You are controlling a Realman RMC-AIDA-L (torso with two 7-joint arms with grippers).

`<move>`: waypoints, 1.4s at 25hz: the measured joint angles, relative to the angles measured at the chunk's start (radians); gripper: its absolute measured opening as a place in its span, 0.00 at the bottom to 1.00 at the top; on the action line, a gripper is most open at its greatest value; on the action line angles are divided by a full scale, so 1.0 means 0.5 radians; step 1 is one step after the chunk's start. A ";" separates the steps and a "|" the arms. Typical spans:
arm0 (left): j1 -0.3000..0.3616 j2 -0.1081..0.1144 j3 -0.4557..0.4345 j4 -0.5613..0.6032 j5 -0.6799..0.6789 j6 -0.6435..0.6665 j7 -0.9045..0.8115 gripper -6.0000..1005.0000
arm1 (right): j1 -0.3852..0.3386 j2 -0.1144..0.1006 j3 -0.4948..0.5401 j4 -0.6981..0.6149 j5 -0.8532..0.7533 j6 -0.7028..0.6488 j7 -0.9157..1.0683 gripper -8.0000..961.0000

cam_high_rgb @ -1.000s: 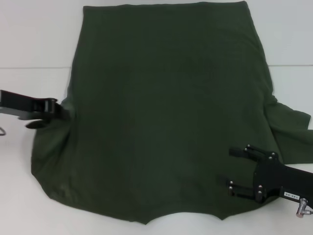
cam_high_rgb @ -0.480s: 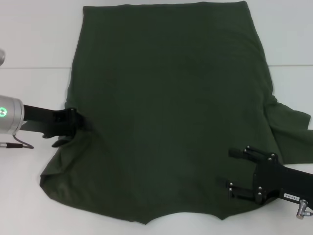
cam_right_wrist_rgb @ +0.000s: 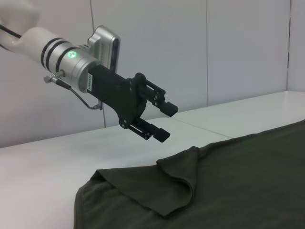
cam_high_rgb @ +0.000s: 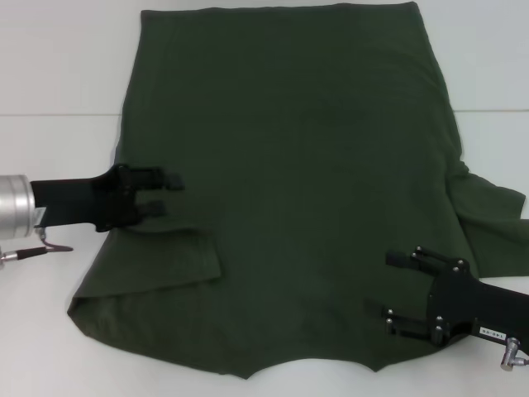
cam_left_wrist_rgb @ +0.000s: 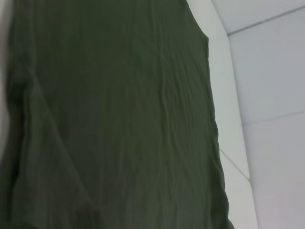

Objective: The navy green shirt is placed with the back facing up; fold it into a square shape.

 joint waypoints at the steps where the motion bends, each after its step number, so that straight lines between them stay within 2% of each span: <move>1: 0.010 0.000 -0.004 0.005 -0.001 -0.005 0.000 0.49 | 0.000 0.000 0.000 0.000 0.000 0.000 0.000 0.89; 6: 0.081 0.000 -0.037 0.042 0.073 -0.034 -0.030 0.64 | 0.001 0.000 0.000 0.000 0.000 -0.009 0.002 0.89; 12: 0.147 -0.031 -0.061 0.028 0.109 -0.095 -0.121 0.64 | -0.005 -0.002 0.000 -0.001 0.009 -0.017 0.002 0.89; 21: 0.171 -0.085 -0.086 -0.069 0.089 -0.415 -0.179 0.64 | -0.006 -0.003 0.002 -0.005 0.012 -0.021 0.009 0.89; 35: 0.130 -0.090 -0.075 -0.100 0.064 -0.551 -0.174 0.64 | -0.011 0.000 0.003 -0.001 0.012 -0.027 0.009 0.89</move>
